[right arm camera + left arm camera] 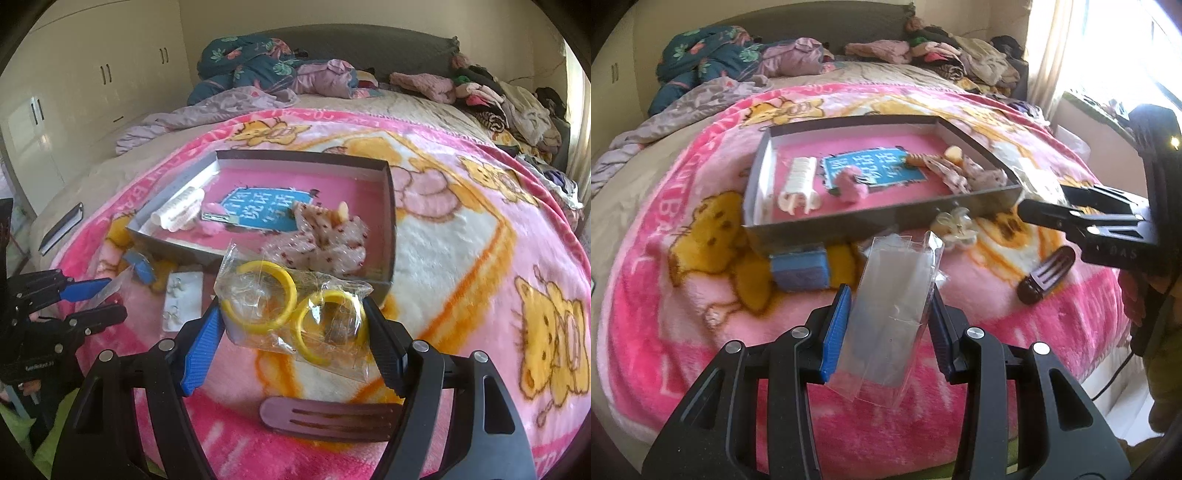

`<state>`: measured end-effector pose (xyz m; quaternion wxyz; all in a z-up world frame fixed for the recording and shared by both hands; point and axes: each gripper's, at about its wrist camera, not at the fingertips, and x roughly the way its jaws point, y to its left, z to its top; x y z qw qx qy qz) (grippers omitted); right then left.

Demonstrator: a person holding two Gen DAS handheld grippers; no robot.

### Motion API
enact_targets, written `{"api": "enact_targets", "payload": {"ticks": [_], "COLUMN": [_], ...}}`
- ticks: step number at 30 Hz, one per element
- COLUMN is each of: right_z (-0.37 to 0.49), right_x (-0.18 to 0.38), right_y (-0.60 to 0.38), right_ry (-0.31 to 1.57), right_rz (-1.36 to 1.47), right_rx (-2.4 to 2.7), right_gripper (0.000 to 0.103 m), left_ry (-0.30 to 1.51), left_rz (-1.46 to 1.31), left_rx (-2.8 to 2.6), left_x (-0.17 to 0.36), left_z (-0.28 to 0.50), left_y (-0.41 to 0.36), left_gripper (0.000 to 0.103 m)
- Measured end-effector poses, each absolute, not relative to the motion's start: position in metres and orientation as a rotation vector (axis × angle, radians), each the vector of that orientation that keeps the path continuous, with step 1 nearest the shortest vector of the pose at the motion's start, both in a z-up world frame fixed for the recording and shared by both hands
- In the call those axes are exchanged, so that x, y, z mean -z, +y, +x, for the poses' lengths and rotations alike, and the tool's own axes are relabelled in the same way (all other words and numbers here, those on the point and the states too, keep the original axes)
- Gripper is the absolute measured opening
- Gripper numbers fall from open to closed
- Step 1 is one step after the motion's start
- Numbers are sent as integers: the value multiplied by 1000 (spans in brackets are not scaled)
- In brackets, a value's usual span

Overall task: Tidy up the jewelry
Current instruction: 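Carry both items into the grey box and open left tool while right tool releases the bangles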

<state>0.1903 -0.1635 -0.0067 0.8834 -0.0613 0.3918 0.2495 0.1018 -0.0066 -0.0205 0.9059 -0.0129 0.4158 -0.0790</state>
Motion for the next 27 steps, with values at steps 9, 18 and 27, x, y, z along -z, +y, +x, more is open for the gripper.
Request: {"api": "enact_targets", "payload": {"ticks": [9,18,27], "right_z": [195,204,215], "right_x": [0,-4,-10], "right_y": [-148,-136,-132], "right_ry": [801,791,769], "right_rz": [-140,-142,-132], "right_rx": [-541,-556,-562], "right_gripper": [71,71,71], "left_ry": [846,833,814], "left_rz": [-71,-87,-105], "left_rx": [122,106,104], "left_x": [14,5,-8], "left_z": [109,120,139], "left_y": [17,28,33], "left_gripper": [32,32,32]}}
